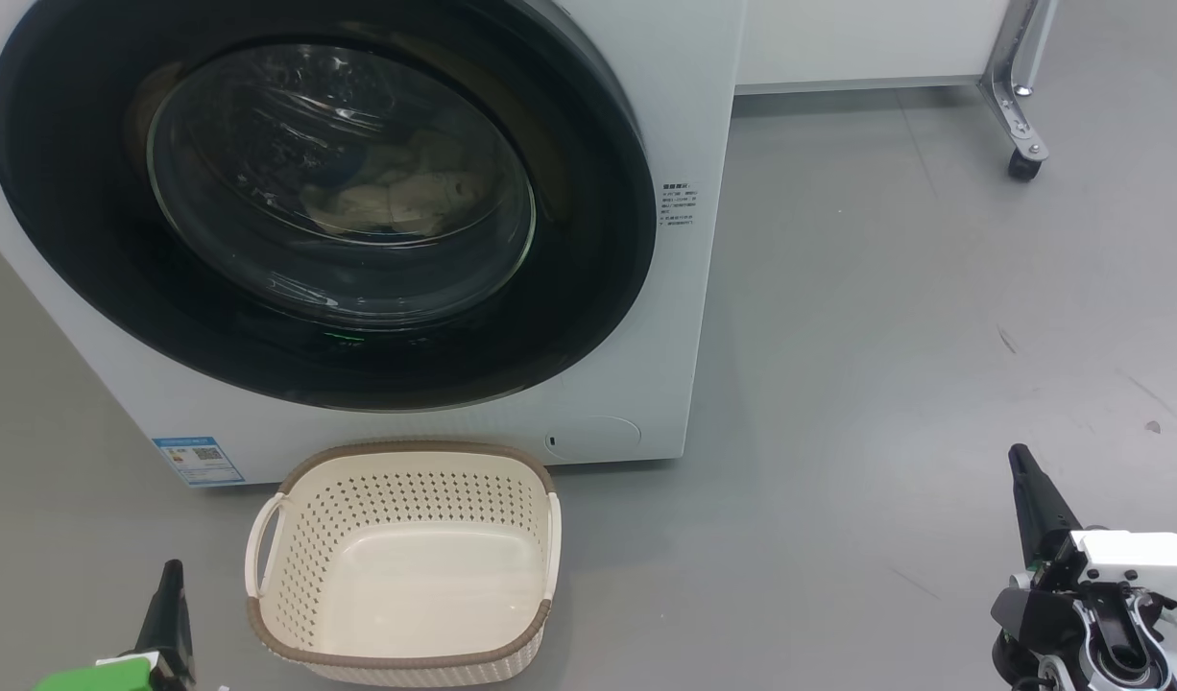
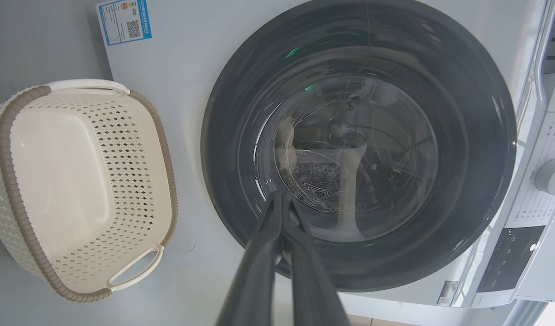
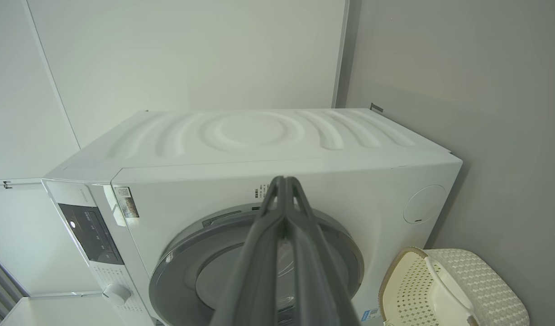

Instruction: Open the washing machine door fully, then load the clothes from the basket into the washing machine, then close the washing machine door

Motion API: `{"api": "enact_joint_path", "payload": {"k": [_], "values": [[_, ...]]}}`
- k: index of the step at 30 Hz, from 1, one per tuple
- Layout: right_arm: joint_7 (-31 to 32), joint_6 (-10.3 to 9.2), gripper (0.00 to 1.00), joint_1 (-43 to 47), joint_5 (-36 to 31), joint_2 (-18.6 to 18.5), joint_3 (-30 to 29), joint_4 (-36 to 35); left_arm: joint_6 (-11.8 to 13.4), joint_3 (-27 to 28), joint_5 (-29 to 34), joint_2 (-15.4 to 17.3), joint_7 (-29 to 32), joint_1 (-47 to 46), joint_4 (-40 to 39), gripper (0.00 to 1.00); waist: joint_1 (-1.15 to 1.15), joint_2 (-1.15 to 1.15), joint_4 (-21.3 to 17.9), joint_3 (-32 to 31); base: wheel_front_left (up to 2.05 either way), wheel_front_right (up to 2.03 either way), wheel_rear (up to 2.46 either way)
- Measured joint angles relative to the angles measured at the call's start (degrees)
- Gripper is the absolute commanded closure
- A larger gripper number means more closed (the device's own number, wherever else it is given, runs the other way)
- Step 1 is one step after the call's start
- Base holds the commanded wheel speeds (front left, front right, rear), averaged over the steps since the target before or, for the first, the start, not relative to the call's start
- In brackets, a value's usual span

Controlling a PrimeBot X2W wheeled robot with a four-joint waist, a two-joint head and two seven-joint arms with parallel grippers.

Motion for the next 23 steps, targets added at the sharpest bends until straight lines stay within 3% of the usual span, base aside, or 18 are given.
{"api": "enact_joint_path", "payload": {"k": [23], "values": [[0.1, 0.01, 1.00, -0.1, 0.0, 0.0, -0.2, 0.6, 0.0, 0.1, -1.2, 0.0, 0.0, -0.2, 0.0, 1.00, 0.00, 0.00, 0.0, 0.0, 0.00, 0.00, 0.00]]}}
